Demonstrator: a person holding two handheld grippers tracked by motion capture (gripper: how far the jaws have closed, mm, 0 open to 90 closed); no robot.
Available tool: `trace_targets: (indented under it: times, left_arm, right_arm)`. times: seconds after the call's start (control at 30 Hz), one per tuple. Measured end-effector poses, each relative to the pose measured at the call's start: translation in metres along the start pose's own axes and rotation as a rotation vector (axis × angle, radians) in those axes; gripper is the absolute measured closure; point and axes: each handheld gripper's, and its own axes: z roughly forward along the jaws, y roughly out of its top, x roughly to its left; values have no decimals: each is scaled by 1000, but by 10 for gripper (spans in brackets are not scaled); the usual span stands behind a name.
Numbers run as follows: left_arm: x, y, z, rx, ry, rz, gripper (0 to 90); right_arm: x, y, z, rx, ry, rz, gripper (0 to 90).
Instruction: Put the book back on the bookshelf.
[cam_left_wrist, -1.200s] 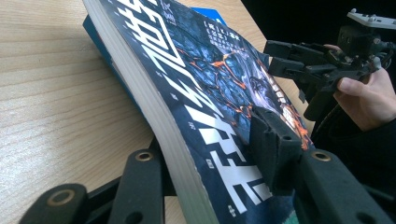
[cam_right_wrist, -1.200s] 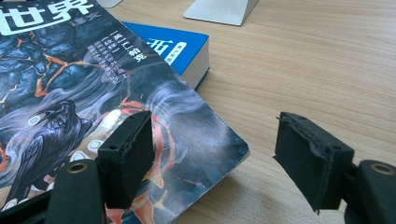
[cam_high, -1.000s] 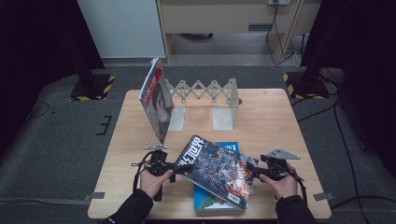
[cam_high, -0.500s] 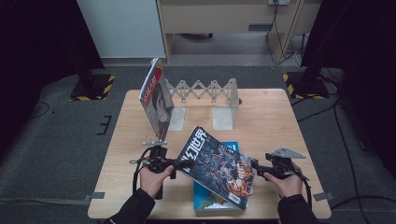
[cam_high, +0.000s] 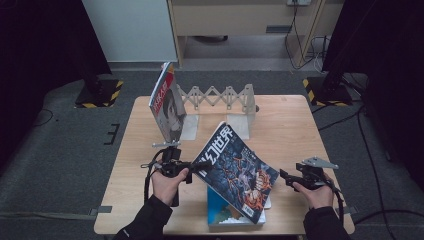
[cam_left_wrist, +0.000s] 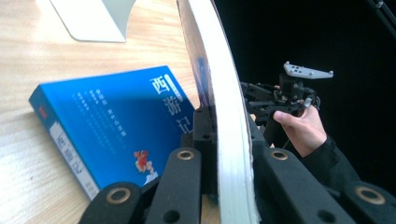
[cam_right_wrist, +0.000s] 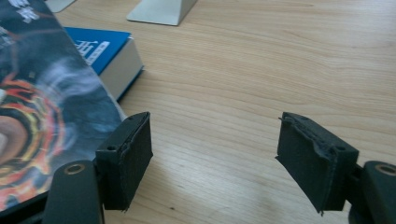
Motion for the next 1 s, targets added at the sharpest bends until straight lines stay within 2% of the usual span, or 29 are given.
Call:
trace_targets:
  times: [0.27,0.4,0.5,0.6,1.0]
  left_arm:
    - [-19,18,-2,-35,-5,41,817]
    - [-30,29,-7,-56,-4,74,817]
    - [-39,37,-11,-71,16,108,817]
    - [-44,46,-15,-93,9,117,817]
    - [-51,77,-44,-179,105,167,818]
  right_arm:
    - [-9,-2,1,17,-27,-4,253]
    - [-13,-4,2,31,-41,-5,249]
    - [-16,-5,3,44,-45,-8,248]
    - [-17,-7,4,56,-49,-8,244]
    - [-29,-16,15,158,-101,-34,192]
